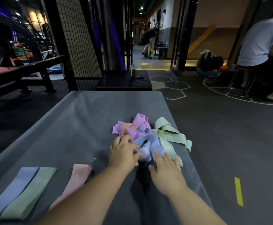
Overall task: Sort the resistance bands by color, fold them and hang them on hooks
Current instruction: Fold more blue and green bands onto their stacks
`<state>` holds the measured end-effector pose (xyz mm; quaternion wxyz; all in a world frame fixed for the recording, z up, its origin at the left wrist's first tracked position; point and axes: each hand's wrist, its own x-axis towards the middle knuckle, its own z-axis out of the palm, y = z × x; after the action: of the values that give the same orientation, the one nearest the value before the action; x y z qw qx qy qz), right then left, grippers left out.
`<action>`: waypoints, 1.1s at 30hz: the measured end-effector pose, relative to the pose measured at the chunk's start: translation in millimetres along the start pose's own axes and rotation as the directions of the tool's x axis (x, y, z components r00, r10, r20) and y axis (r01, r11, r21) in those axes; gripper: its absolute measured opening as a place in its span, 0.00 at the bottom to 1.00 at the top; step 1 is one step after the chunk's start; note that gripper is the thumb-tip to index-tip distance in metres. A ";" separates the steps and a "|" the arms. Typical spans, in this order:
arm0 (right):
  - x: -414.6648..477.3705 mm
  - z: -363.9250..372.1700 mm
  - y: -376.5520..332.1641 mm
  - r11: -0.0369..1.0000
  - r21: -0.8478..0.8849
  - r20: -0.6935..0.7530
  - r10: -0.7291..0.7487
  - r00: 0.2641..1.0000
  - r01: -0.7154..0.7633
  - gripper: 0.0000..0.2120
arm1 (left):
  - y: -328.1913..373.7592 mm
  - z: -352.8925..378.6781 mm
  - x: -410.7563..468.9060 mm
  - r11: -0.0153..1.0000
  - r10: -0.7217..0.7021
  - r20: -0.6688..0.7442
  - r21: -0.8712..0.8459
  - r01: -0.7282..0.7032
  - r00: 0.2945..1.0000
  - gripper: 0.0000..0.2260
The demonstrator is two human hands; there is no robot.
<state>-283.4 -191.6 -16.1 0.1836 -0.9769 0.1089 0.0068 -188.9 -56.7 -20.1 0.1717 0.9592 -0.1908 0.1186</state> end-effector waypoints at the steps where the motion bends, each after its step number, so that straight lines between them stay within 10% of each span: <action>1: -1.1 -1.8 -0.2 1.000 0.013 -0.010 -0.001 1.000 0.001 0.26 | -0.6 -2.9 -1.9 1.000 0.007 -0.011 -0.024 -0.007 1.000 0.14; 10: -17.2 -21.4 -5.6 0.900 0.433 -0.066 -0.016 0.998 0.043 0.14 | 6.3 -34.3 -19.7 0.810 -0.079 -0.031 -0.584 0.046 0.996 0.07; 15: -24.3 -29.8 -13.1 0.710 0.699 -0.141 0.024 0.990 0.083 0.04 | 11.8 -44.2 -30.0 0.765 -0.077 0.056 -0.637 0.095 0.995 0.10; 28: -17.8 -23.5 1.9 0.695 0.716 -0.088 0.175 0.981 -0.060 0.14 | 14.3 -55.7 -46.9 0.776 0.044 0.187 -0.626 0.084 0.981 0.17; 33: -15.7 -20.1 -1.4 0.626 0.779 -0.040 0.092 0.995 -0.027 0.16 | 18.8 -41.3 -40.8 0.718 -0.144 0.074 -0.678 0.156 0.987 0.09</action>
<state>-298.9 -194.3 4.0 0.5821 -0.7977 0.1403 -0.0719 -239.9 -44.3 10.9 0.5190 0.8424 -0.1441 0.0185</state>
